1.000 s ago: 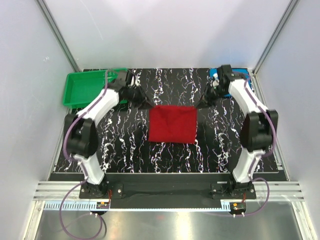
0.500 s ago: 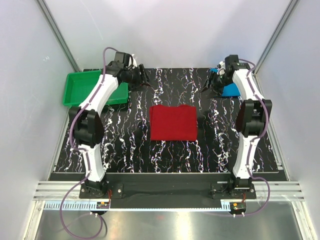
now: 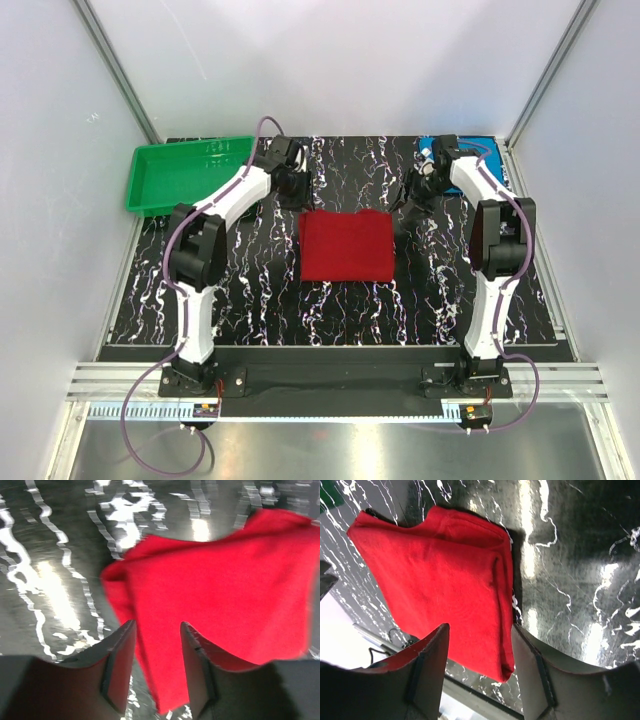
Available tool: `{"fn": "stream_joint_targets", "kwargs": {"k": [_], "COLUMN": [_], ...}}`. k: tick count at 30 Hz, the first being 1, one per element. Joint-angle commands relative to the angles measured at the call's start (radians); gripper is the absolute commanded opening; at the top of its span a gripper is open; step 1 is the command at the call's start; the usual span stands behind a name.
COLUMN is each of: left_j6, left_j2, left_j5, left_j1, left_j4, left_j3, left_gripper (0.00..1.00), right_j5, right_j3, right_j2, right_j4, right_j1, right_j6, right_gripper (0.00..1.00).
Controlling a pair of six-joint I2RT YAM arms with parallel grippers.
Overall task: Fold and stack the t-shirts
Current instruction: Fold the tshirt
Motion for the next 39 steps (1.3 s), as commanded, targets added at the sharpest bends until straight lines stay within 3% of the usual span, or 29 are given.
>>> {"fn": "stream_joint_targets", "kwargs": {"k": [1,5,10,24,33,36,37,39], "left_j6": [0.032,0.042,0.026,0.01,0.006,0.007,0.007,0.009], "left_j2": [-0.007,0.065,0.099,0.201,0.238,0.247,0.249,0.252], "left_j5": [-0.164,-0.163,-0.131,-0.134,-0.123,-0.12,-0.118,-0.117], "left_j1": [-0.023,-0.029,-0.03,-0.03,-0.03,-0.03,-0.03,-0.03], "left_j4": [0.039,0.01,0.052,0.023,0.012,0.004,0.004,0.001], "left_j3": [0.03,0.073,0.077,0.172,0.225,0.249,0.257,0.266], "left_gripper": [0.48,0.5,0.41,0.41,0.35,0.29,0.22,0.14], "right_j5": [0.041,0.056,0.05,0.029,0.026,0.019,0.016,0.009], "right_j3": [0.012,0.028,0.057,0.137,0.229,0.255,0.267,0.281], "right_j2": [0.008,0.023,0.049,0.121,0.194,0.217,0.22,0.229], "right_j4": [0.044,0.044,0.028,0.012,-0.013,-0.024,-0.022,-0.022], "right_j1": [0.018,0.024,0.027,0.036,0.047,0.053,0.058,0.055], "right_j6": [-0.022,-0.022,-0.032,-0.032,-0.044,-0.041,-0.036,-0.032], "right_gripper": [0.59,0.58,0.56,0.49,0.48,0.47,0.44,0.33]}}
